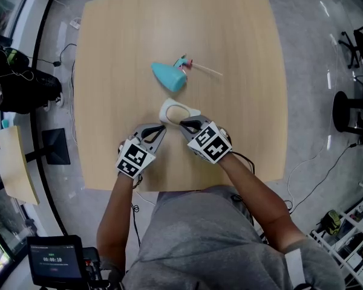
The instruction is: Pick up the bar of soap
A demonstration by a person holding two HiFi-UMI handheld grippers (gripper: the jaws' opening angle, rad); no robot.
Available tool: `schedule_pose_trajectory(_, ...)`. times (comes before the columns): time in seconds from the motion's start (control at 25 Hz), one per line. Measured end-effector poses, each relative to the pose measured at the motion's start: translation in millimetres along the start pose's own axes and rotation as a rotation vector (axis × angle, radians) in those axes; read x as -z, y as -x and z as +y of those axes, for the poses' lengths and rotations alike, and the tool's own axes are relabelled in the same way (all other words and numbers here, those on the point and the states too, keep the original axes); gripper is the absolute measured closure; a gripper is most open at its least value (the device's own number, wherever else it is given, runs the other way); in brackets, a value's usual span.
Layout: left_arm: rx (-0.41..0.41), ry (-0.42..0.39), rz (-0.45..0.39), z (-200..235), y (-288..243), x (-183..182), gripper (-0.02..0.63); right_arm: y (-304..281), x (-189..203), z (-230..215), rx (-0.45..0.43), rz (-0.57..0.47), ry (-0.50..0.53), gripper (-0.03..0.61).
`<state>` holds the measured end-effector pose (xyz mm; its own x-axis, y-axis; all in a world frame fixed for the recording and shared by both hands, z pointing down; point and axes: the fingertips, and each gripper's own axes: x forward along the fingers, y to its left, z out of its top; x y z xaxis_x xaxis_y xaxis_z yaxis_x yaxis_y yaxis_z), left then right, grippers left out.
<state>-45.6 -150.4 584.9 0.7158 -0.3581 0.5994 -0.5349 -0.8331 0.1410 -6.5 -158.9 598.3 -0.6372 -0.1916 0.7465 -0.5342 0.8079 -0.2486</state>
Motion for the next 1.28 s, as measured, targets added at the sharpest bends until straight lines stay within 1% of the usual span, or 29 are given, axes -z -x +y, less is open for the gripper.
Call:
schedule_pose_trajectory(0.4,-0.010,0.007,0.037,0,-9,17,0.607,-3,10,-8,0.006,0.001,-0.010,0.571)
schedule_pose_trajectory(0.6,-0.028,0.010,0.044,5,-15,17,0.607,-2,6,-14,0.034,-0.040,0.012,0.571)
schedule_pose_trajectory(0.8,-0.032,-0.005,0.049,5,-26,13,0.607,-8,5,-23,0.069,-0.073,0.050,0.565)
schedule_pose_trajectory(0.84,-0.033,-0.011,0.050,5,-28,12,0.607,-10,4,-24,0.072,-0.073,0.058,0.553)
schedule_pose_trajectory(0.96,-0.050,-0.029,0.055,8,-34,13,0.606,-16,3,-24,0.068,-0.062,0.073,0.472)
schedule_pose_trajectory(1.0,-0.058,-0.033,0.059,10,-35,14,0.606,-18,3,-24,0.067,-0.056,0.080,0.457)
schedule_pose_trajectory(1.16,-0.082,-0.041,0.060,15,-39,12,0.603,-27,3,-24,0.061,-0.033,0.101,0.437)
schedule_pose_trajectory(1.28,-0.086,-0.037,0.048,17,-42,10,0.556,-32,3,-26,0.068,-0.026,0.116,0.426)
